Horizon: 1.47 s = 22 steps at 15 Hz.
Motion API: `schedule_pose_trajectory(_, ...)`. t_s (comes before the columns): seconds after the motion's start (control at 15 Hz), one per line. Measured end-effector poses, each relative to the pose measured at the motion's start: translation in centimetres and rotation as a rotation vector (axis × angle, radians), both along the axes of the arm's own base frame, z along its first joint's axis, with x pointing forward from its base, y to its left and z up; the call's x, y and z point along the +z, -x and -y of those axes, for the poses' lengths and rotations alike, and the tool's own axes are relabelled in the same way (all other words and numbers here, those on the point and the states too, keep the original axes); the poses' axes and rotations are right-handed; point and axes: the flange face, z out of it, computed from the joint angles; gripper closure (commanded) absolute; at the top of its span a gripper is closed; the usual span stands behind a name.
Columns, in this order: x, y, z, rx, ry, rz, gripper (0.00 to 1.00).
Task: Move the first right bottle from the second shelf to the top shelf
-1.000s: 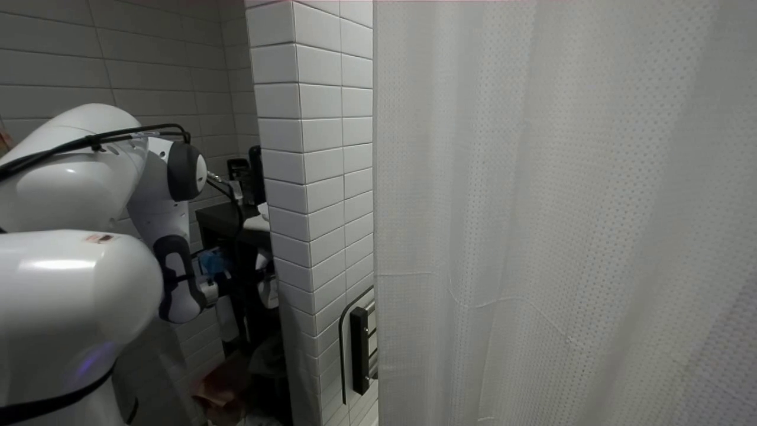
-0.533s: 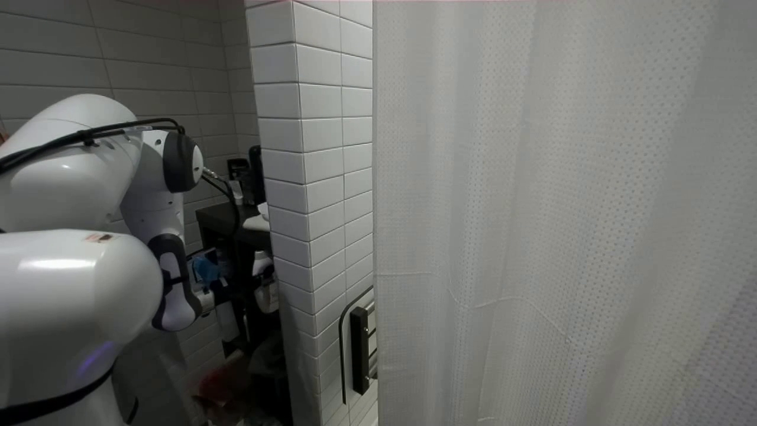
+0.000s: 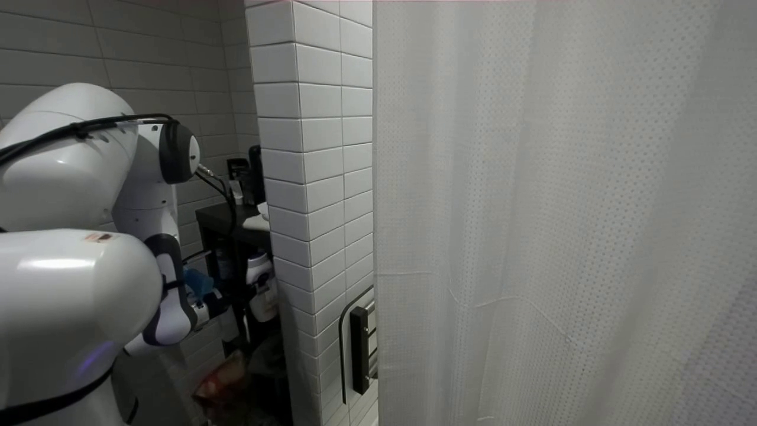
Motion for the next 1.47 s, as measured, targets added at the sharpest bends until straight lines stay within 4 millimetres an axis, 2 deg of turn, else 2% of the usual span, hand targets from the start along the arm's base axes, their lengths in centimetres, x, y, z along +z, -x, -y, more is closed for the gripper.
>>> schedule_pose_trajectory(0.33,0.1,3.1,1.1,0.069,-0.022,0.008,0.94)
schedule_pose_trajectory(0.53,0.8,4.3,2.1,0.099,-0.04,0.036,0.94)
schedule_pose_trajectory(1.07,4.0,6.5,5.1,0.171,-0.062,0.153,0.94)
schedule_pose_trajectory(1.47,7.4,7.1,5.6,0.249,-0.124,0.212,0.94)
